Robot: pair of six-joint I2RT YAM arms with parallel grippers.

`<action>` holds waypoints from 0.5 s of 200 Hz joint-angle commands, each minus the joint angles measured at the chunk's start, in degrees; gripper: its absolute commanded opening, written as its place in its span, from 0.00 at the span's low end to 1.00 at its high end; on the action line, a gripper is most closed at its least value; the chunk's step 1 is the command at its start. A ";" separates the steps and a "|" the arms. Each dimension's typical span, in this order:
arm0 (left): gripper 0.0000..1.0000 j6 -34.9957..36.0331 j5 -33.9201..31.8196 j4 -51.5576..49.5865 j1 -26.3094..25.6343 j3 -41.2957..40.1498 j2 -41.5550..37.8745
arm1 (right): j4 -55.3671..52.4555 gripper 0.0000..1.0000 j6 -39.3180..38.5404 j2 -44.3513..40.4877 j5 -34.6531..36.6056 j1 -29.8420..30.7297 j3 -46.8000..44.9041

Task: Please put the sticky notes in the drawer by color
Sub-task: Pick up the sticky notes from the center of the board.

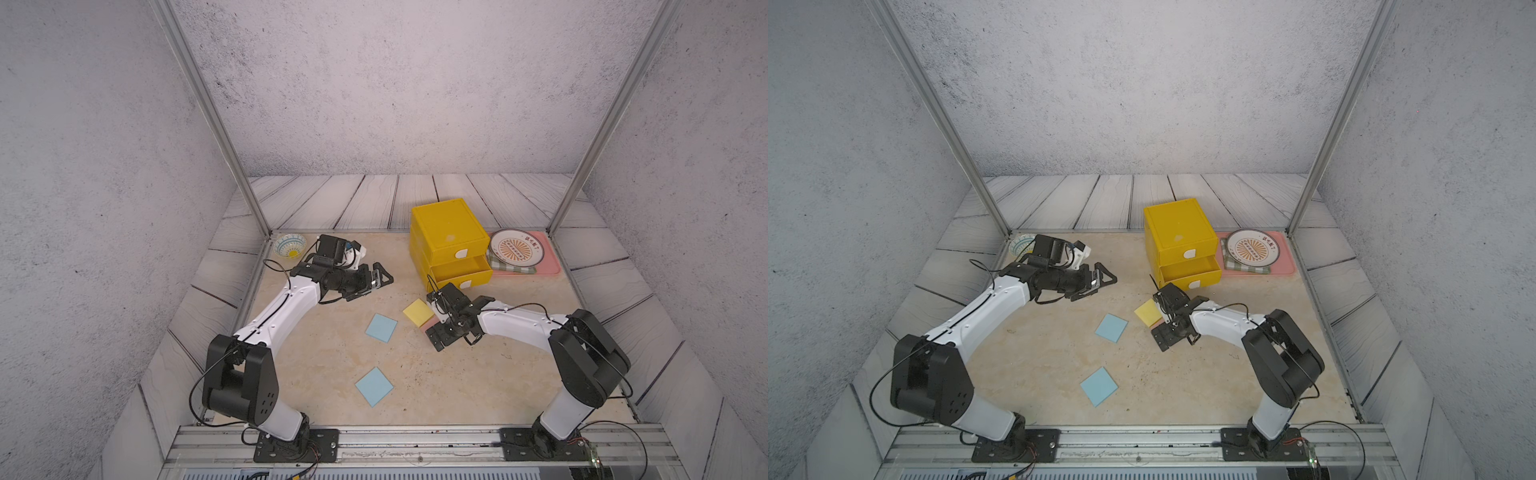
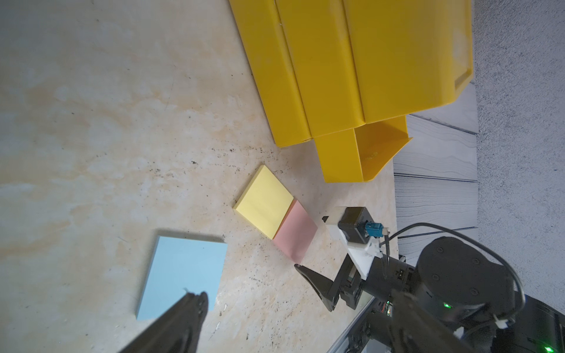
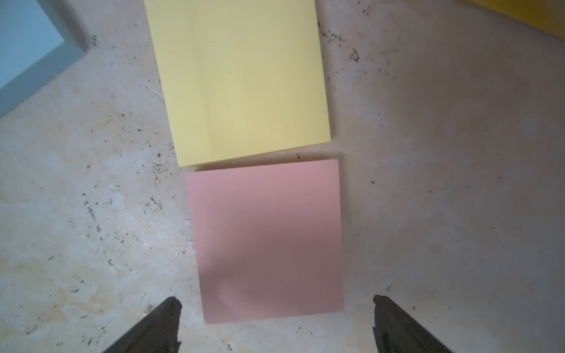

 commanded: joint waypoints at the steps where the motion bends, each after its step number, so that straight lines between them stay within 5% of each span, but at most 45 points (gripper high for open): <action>1: 0.99 0.41 0.81 0.17 0.52 -0.69 -1.47 | 0.64 0.99 -0.87 3.50 -2.49 0.34 1.31; 45: 0.99 0.66 0.70 -0.08 1.23 -1.05 -2.21 | -2.33 0.93 -1.49 7.38 -6.01 0.34 3.91; 77: 0.99 0.64 0.81 0.08 1.50 -0.95 -2.45 | -2.49 0.64 -0.07 4.67 -5.79 0.41 1.69; 100: 0.99 0.51 0.88 0.27 1.70 -0.91 -2.30 | -2.91 0.59 1.72 -1.07 -4.59 0.83 -0.34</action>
